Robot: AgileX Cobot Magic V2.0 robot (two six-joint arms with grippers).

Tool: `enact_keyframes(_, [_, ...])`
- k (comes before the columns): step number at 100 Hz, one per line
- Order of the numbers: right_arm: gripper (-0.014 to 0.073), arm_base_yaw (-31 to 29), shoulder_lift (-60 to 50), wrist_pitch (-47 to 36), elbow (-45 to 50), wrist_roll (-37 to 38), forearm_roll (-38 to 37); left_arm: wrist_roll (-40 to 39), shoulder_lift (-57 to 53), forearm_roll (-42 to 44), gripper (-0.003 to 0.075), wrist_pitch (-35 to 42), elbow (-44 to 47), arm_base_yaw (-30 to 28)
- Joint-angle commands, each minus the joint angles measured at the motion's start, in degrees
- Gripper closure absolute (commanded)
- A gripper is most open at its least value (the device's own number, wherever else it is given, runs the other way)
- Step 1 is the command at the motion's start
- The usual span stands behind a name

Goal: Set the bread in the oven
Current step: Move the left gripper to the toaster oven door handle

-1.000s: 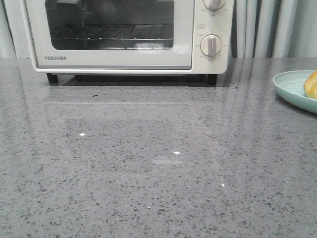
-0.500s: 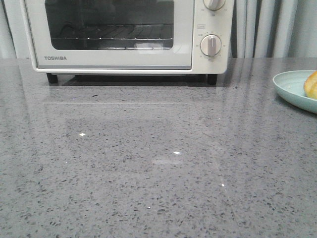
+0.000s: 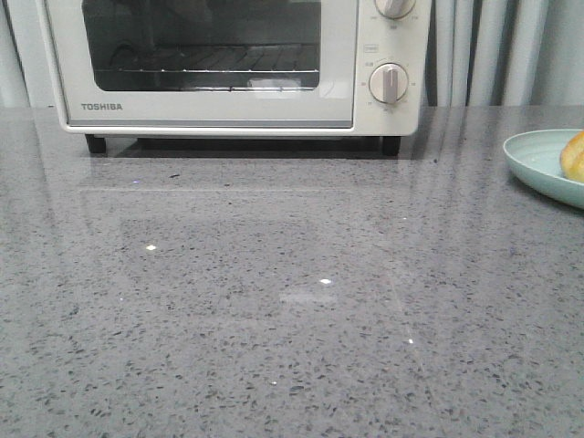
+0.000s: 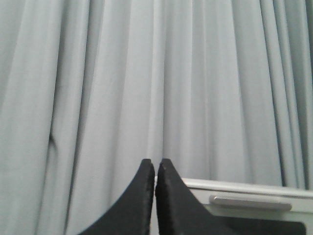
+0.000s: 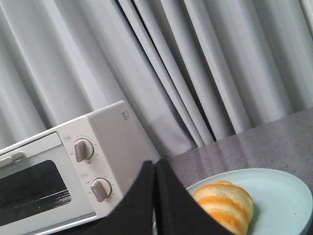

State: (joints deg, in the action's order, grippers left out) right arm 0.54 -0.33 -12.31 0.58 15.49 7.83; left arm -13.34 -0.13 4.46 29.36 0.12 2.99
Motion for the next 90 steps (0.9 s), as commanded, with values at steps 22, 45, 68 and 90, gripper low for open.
enact_keyframes(22, [0.0661, -0.1, -0.1, 26.3, -16.8, 0.6, -0.3, -12.7, -0.7, 8.5, 0.0742, -9.8, -9.7, 0.6])
enact_keyframes(45, [0.0661, -0.1, 9.9, 43.6, -31.7, -5.7, -0.3, -12.7, 6.2, 8.7, 0.0742, -20.0, -23.6, 0.6])
enact_keyframes(68, [0.0661, -0.1, 21.6, 44.5, -42.0, -8.5, -0.3, -12.7, 17.5, 8.4, 0.0741, -27.6, -35.4, 0.8])
enact_keyframes(90, [0.0661, -0.1, 29.8, 47.4, -47.9, -10.3, -0.3, -12.7, 28.7, 8.4, 0.0741, -27.6, -42.2, 6.3])
